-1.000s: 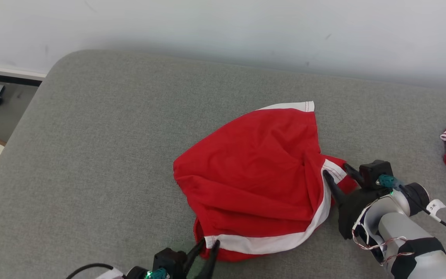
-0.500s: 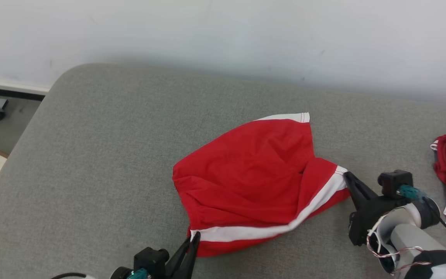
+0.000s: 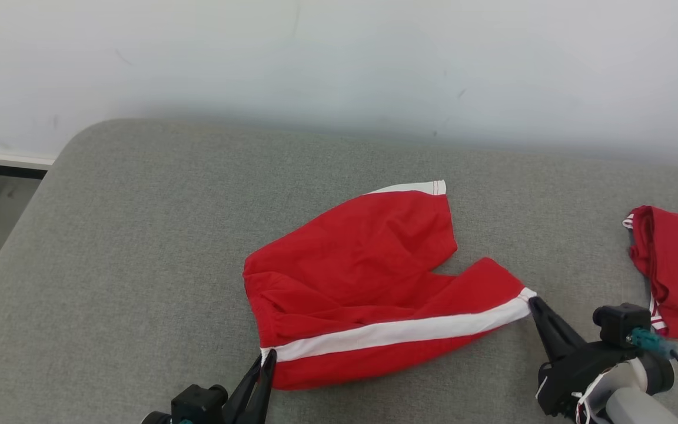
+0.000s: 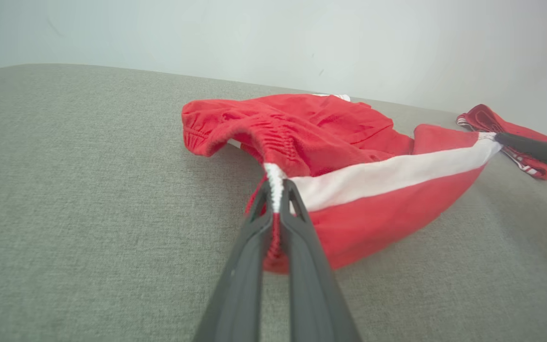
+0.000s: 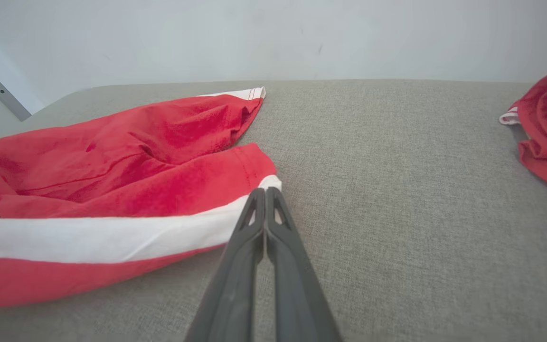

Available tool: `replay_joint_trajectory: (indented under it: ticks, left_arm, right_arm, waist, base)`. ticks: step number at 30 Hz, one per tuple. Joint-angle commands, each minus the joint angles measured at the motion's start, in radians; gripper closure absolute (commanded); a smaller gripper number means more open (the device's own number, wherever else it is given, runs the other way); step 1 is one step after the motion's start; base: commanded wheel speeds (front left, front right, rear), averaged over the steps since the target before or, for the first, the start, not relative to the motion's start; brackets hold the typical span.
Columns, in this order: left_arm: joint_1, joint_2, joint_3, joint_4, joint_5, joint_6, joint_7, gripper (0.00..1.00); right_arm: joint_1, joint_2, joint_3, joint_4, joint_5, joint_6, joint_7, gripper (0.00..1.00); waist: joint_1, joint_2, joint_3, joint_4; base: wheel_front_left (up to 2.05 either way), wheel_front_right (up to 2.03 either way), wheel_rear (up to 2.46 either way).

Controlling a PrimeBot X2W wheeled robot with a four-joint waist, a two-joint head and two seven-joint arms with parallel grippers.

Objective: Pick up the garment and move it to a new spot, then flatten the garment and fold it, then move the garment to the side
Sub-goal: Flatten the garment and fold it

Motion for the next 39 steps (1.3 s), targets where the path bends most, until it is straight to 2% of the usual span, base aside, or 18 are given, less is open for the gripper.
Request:
replay_joint_trajectory:
  ticks: [1, 8, 9, 10, 11, 25, 33, 34, 35, 36, 39]
  left_arm:
    - [0.009, -0.001, -0.001, 0.003, 0.001, 0.002, -0.003, 1.0]
    - [0.022, -0.008, -0.009, 0.072, 0.004, -0.002, -0.003, 1.0]
    - [0.024, -0.01, -0.007, 0.081, 0.004, -0.001, -0.003, 1.0]
    - [0.027, -0.011, -0.006, 0.092, 0.002, -0.001, -0.003, 0.19]
    - [0.025, -0.012, -0.008, 0.099, 0.004, -0.002, -0.003, 0.0]
    - [0.041, -0.029, -0.018, 0.108, 0.007, -0.009, -0.003, 0.0]
    - [-0.017, -0.048, -0.017, 0.167, -0.016, -0.015, -0.003, 0.0]
    - [-0.02, -0.052, -0.021, 0.174, -0.019, -0.015, -0.003, 0.0]
    - [-0.026, -0.054, -0.026, 0.175, -0.023, -0.017, -0.003, 0.27]
    - [-0.043, -0.057, -0.033, 0.172, -0.019, -0.018, -0.003, 1.0]
    - [-0.037, -0.062, -0.04, 0.182, -0.03, -0.018, -0.003, 1.0]
  right_arm:
    - [0.024, 0.01, 0.001, -0.011, 0.006, 0.001, 0.01, 1.0]
    - [0.068, 0.033, -0.002, 0.001, -0.008, 0.001, 0.063, 1.0]
    - [0.07, 0.032, 0.0, 0.007, -0.02, 0.001, 0.065, 0.87]
    - [0.068, 0.033, -0.003, 0.008, -0.026, 0.001, 0.06, 0.05]
    - [0.069, 0.036, -0.007, 0.01, -0.031, 0.001, 0.059, 0.0]
    - [0.101, 0.025, -0.045, -0.005, -0.077, 0.001, 0.074, 0.0]
    - [0.07, 0.05, -0.047, 0.013, -0.119, 0.001, 0.089, 0.0]
    - [0.065, 0.052, -0.044, 0.016, -0.126, 0.001, 0.092, 0.61]
    - [0.062, 0.055, -0.042, 0.019, -0.131, 0.001, 0.089, 1.0]
    - [0.061, 0.061, -0.037, 0.025, -0.139, 0.001, 0.081, 1.0]
    - [0.057, 0.065, -0.04, 0.024, -0.132, 0.001, 0.066, 1.0]
  waist:
    - [0.0002, 0.0, -0.005, -0.005]
    - [0.0002, 0.0, -0.011, -0.002]
    - [0.0002, 0.0, -0.012, -0.001]
    - [0.0002, 0.0, -0.013, 0.0]
    - [0.0002, 0.0, -0.013, 0.002]
    - [0.0002, 0.0, 0.015, 0.008]
    - [0.0002, 0.0, 0.03, 0.014]
    - [0.0002, 0.0, 0.031, 0.015]
    - [0.0002, 0.0, 0.032, 0.016]
    - [0.0002, 0.0, 0.032, 0.017]
    - [0.0002, 0.0, 0.025, 0.017]
  base:
    - [0.0, 0.0, 0.0]
    - [0.0, 0.0, 0.0]
    - [0.0, 0.0, 0.0]
    - [0.0, 0.0, 0.0]
    - [0.0, 0.0, 0.0]
    - [0.0, 0.0, 0.0]
    - [0.0, 0.0, 0.0]
    - [0.0, 0.0, 0.0]
    - [0.0, 0.0, 0.0]
    - [0.0, 0.0, 0.0]
    - [0.0, 0.0, 0.0]
